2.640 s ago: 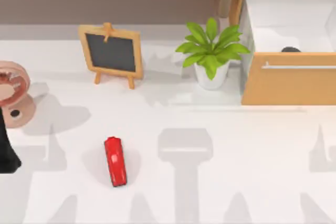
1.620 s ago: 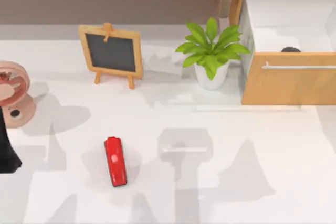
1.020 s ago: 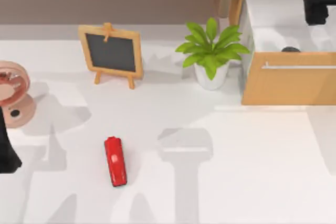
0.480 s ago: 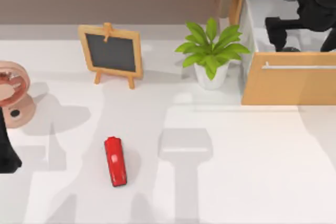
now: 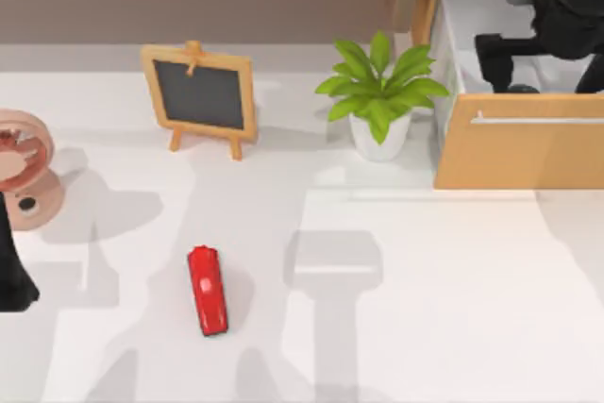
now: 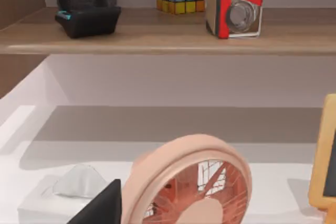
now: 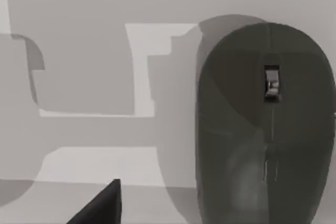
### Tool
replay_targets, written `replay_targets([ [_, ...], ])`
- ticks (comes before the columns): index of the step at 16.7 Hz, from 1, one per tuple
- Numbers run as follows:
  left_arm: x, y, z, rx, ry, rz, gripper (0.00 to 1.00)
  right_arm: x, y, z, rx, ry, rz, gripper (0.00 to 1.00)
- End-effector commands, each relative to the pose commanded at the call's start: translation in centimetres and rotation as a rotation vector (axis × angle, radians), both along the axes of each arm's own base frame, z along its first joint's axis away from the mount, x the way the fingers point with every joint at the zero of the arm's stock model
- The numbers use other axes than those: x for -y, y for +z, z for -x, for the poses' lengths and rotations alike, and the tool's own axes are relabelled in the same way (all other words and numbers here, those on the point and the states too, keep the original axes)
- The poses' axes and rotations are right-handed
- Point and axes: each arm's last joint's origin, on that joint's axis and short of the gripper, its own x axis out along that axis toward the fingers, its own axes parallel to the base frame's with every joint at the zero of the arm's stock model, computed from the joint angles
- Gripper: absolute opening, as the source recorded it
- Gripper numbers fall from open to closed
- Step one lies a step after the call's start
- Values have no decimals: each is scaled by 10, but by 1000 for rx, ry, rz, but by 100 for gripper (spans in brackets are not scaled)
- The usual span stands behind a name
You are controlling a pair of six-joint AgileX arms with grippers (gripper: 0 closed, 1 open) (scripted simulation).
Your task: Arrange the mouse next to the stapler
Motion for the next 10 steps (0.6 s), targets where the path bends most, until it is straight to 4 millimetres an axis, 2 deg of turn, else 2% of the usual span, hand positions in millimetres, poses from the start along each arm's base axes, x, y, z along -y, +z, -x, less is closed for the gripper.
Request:
replay_targets([
  [10,0,0,0,0,0,0,100,-2,-16,-1,-1,3,0,100],
])
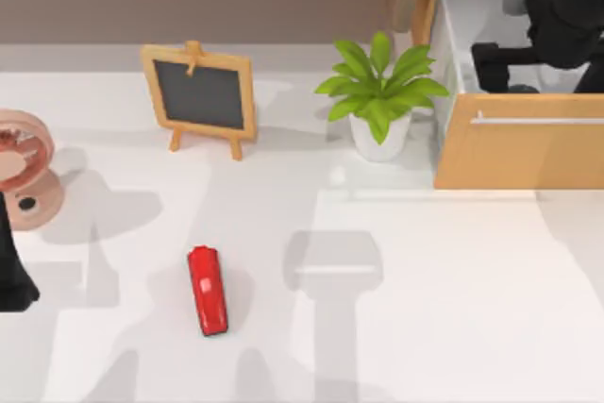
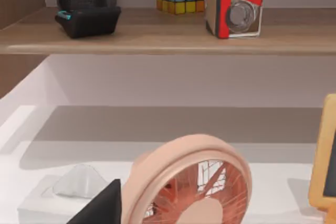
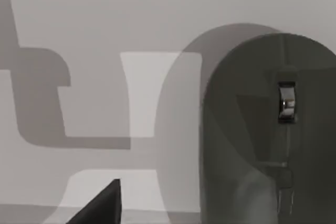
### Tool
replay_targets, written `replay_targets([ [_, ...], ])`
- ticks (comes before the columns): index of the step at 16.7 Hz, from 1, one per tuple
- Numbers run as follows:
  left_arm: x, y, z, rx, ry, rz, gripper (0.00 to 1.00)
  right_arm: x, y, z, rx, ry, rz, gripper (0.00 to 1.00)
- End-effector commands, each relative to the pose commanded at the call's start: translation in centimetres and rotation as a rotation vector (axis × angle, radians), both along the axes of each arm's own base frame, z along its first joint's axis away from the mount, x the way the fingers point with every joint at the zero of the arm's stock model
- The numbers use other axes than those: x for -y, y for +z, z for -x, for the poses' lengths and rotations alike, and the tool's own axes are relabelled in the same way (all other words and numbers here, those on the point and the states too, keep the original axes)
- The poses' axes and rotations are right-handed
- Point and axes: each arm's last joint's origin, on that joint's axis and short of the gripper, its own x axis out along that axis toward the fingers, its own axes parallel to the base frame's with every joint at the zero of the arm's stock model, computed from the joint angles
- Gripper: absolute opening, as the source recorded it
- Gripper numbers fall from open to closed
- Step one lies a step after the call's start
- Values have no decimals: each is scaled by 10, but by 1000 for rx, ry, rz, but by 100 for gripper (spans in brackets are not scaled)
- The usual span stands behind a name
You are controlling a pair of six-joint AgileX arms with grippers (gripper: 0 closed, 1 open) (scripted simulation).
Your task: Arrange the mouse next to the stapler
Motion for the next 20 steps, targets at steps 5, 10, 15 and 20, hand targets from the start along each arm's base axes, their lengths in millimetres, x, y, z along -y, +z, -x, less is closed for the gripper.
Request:
replay_targets([
  [5,0,0,0,0,0,0,100,0,-5,-1,9,0,0,100],
  [10,0,0,0,0,0,0,100,-1,-13,-2,1,0,0,100],
  [15,0,0,0,0,0,0,100,-1,-13,-2,1,0,0,70],
  [20,0,0,0,0,0,0,100,-1,-13,-2,1,0,0,32],
])
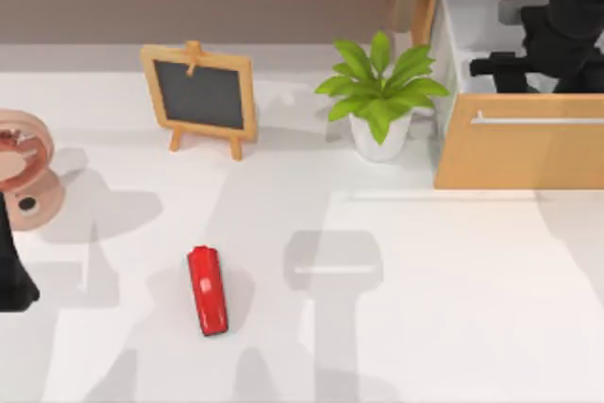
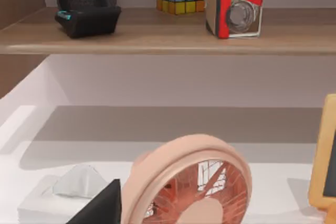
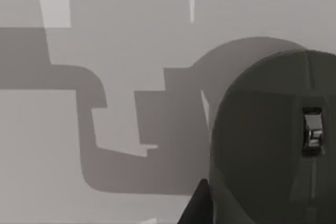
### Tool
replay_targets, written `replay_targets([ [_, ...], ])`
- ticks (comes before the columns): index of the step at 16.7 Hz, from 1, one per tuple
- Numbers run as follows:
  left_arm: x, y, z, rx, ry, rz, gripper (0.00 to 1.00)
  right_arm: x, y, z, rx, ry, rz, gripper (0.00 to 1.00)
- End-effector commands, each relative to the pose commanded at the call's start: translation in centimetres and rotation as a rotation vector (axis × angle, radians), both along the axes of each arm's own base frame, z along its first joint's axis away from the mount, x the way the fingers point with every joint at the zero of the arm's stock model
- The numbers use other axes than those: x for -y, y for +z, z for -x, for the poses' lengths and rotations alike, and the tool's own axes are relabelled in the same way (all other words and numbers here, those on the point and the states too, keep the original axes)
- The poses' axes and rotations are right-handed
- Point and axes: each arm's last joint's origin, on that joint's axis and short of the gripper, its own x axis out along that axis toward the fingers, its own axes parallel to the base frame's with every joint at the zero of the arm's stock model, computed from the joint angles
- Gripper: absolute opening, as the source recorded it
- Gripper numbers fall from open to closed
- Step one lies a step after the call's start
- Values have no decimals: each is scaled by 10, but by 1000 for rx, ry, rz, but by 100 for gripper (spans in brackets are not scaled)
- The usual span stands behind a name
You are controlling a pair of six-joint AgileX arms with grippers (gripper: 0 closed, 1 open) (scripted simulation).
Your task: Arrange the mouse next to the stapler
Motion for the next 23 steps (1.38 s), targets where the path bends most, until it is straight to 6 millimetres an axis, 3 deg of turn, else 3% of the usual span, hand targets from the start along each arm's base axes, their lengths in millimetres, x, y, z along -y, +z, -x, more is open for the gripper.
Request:
replay_targets([
  [4,0,0,0,0,0,0,100,0,0,0,0,0,0,2],
  [5,0,0,0,0,0,0,100,0,0,0,0,0,0,0],
  [14,0,0,0,0,0,0,100,1,1,0,1,-3,-1,0],
  [19,0,0,0,0,0,0,100,-2,37,10,36,-21,16,0],
  [23,0,0,0,0,0,0,100,-8,80,25,110,-74,29,0],
])
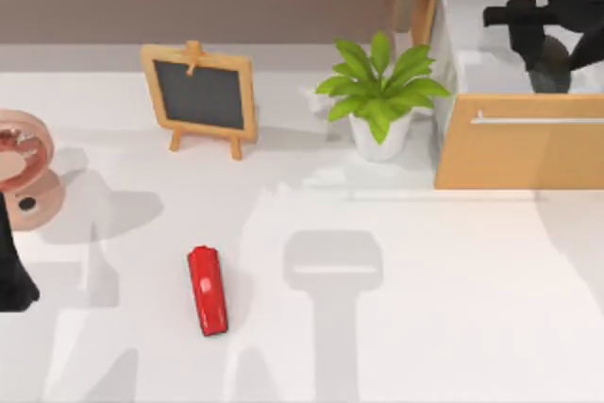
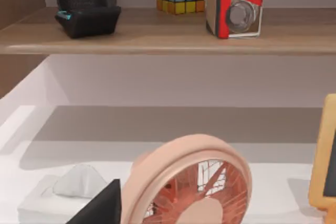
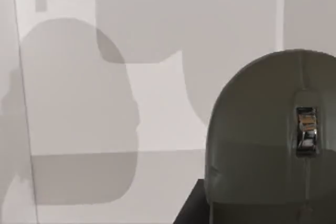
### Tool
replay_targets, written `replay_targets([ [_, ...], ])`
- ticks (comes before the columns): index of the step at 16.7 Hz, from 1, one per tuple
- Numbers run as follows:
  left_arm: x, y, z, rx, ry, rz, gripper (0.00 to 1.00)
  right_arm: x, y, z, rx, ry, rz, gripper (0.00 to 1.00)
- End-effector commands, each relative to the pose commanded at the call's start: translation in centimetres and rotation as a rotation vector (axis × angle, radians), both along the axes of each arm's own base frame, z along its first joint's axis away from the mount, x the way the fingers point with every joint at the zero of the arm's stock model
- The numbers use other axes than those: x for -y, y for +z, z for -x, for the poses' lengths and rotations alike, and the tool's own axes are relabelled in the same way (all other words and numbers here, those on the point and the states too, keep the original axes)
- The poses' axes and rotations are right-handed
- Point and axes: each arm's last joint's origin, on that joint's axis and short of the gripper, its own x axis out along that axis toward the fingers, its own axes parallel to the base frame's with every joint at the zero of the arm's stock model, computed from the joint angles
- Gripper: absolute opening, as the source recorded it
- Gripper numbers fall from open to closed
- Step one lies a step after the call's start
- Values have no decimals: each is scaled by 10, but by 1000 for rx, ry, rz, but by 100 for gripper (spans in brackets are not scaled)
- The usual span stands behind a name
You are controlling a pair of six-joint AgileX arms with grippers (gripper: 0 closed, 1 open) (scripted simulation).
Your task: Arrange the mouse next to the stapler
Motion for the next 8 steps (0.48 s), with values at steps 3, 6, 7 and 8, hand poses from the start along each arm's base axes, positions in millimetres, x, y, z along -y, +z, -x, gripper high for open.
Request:
replay_targets([
  [3,0,0,0,0,0,0,100,-18,34,14,91,-30,-16,0],
  [6,0,0,0,0,0,0,100,-52,59,32,166,-32,-56,0],
  [7,0,0,0,0,0,0,100,-66,64,39,184,-28,-73,0],
  [8,0,0,0,0,0,0,100,-80,68,47,196,-22,-91,0],
])
